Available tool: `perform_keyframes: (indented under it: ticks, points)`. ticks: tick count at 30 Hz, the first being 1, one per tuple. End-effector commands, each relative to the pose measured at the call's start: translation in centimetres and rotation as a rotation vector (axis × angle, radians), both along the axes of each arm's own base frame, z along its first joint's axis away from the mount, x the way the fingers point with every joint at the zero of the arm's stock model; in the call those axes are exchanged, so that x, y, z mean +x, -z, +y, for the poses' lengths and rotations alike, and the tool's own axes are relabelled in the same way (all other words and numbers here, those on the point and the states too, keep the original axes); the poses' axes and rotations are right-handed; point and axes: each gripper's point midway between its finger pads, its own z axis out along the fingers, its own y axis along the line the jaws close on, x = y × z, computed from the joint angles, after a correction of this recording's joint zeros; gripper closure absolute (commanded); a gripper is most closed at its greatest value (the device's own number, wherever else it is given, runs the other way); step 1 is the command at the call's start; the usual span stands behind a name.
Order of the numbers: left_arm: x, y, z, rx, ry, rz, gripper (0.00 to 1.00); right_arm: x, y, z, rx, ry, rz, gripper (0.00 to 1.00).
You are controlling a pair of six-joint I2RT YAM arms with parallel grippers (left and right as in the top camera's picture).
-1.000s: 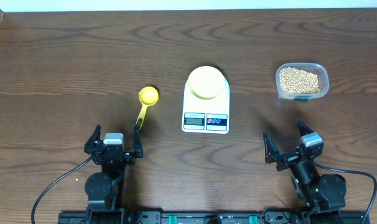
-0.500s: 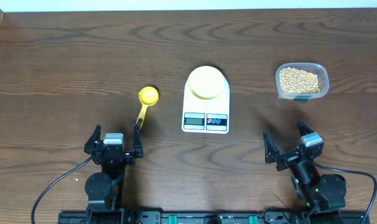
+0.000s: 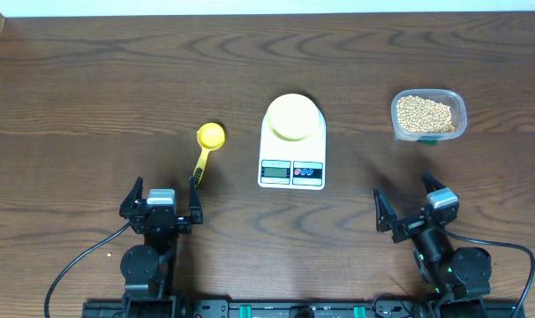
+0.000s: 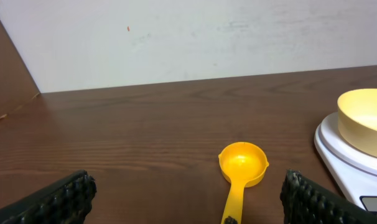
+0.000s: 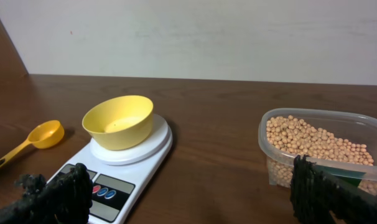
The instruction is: Scoop item into bowl and weigh 50g on scale
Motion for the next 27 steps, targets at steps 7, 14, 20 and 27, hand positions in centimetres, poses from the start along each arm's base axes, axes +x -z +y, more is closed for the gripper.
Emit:
perform_keyframes:
  ticks: [7,14,20,27]
  points:
    - [-0.15,1.54,0.35,0.001,-0.019,0.052,0.02,0.05,0.11,-0.20,-0.006,0.008,0.001,0.01]
    - [-0.15,1.54,0.35,0.001,-0.019,0.052,0.02,0.05,0.11,-0.20,-0.006,0.008,0.001,0.01]
    - [-0.15,1.53,0.35,0.001,-0.019,0.051,0.02,0.05,0.11,-0.20,-0.007,0.008,0.001,0.01]
    - [-0.06,0.92,0.26,-0.001,-0.015,0.027,0.02,0.05,0.11,-0.20,-0.007,0.008,0.001,0.01]
